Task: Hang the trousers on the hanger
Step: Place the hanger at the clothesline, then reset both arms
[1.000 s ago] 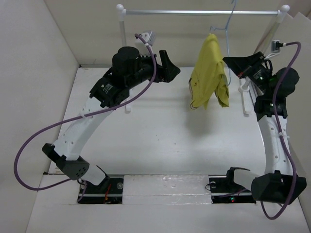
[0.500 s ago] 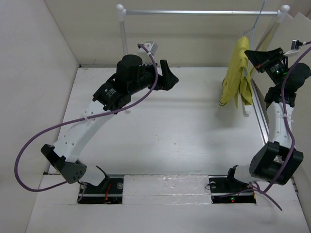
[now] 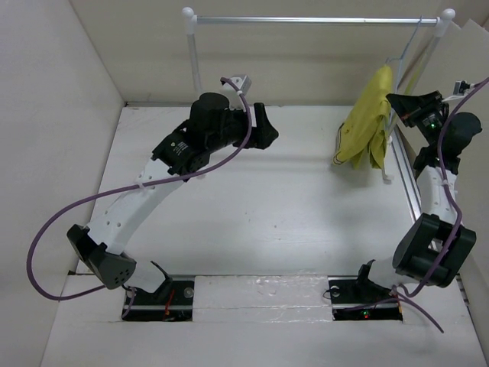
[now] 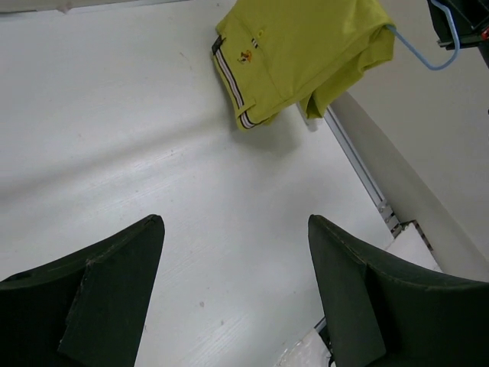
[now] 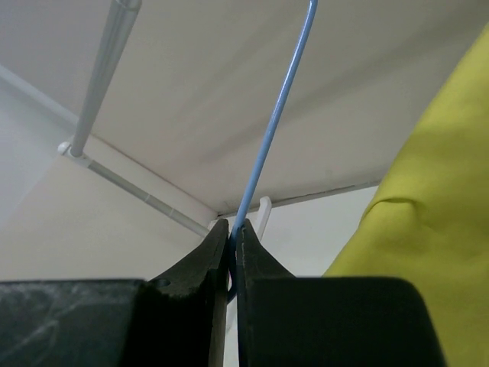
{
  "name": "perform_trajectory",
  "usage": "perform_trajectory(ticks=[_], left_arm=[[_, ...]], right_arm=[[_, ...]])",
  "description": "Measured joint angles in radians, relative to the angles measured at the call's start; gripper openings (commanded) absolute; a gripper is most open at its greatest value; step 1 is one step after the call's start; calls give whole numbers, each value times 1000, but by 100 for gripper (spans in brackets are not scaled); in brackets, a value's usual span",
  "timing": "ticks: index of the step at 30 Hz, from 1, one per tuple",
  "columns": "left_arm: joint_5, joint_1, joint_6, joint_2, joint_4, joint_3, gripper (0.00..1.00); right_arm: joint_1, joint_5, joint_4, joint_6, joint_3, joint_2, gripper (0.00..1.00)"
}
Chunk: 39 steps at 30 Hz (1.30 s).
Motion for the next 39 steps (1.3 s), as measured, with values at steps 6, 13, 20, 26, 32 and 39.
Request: perform_trajectory(ticks=[6,13,20,26,32,39], left_arm=[[-8,0,0,1,-1,-24,73],[-16,0,-4,2,0,-39,79],[-105,0,-14,2,-19,-24,99],[-169,39,-45,-8,-37,53,99],[-171,257,-121,-215,-27,-155,99],[-213,270,-189,-522,-74,-493,99]], right_arm=[[-31,-4,13,-67,-2,0,63],[-56,-8,-179,-230,109,0,84],[-80,80,-565,-481,330,-35,100],[5,127,-624,-580,372,-188,100],[359,91,-520,-676,183,-428,100],[589,193,-806,-906,-185,-711,100]])
